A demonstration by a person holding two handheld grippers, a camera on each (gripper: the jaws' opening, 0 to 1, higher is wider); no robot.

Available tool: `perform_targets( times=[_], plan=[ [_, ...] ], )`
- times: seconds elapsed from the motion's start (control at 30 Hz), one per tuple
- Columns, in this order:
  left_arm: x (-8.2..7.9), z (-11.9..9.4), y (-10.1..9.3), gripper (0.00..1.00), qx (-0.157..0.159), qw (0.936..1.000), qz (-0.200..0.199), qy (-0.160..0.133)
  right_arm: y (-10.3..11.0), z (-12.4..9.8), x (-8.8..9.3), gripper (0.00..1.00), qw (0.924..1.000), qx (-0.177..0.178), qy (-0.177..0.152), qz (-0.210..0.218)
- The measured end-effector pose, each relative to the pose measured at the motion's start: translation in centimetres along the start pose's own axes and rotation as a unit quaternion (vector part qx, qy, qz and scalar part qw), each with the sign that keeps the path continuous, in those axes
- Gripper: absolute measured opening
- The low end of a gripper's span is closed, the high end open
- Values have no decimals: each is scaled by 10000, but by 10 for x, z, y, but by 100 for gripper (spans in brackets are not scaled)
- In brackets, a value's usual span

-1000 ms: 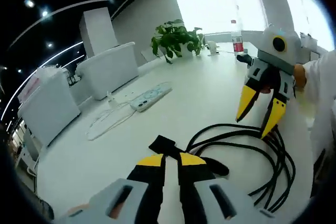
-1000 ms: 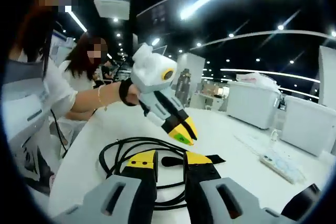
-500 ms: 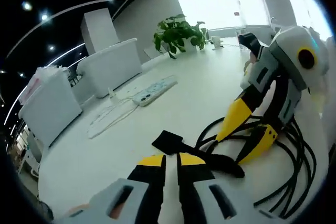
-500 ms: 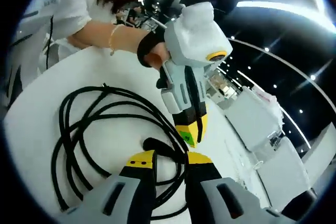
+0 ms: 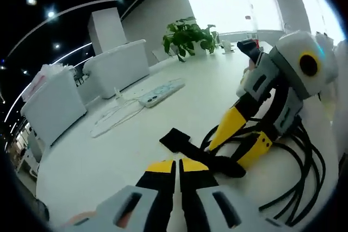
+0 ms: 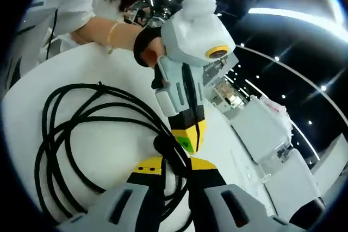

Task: Coil the Type-C to USB data cable on the desktop and secure it with Velcro straps.

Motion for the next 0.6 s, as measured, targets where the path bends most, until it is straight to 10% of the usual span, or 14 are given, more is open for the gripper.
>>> perform_targets(
  times=[0.3, 0.6],
  plan=[
    [0, 0, -1, 5, 59, 10000, -69, -16, -7, 6, -2, 2, 9956, -149, -394, 840],
    [-5, 3, -3, 4, -8, 9982, 595, -86, -47, 9, 16, 1, 9443, -257, -710, 3203]
  ],
)
Point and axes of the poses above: the point that each gripper's makers call its tool centre point, and the gripper's own axes: z roughly forward along the fingers, y roughly to its left, x roughly out of its underside, the point moved 7 cm from there along -z, roughly backward along the fingers, and after that the axes turned 3 degrees about y, right-handed, at the moved point
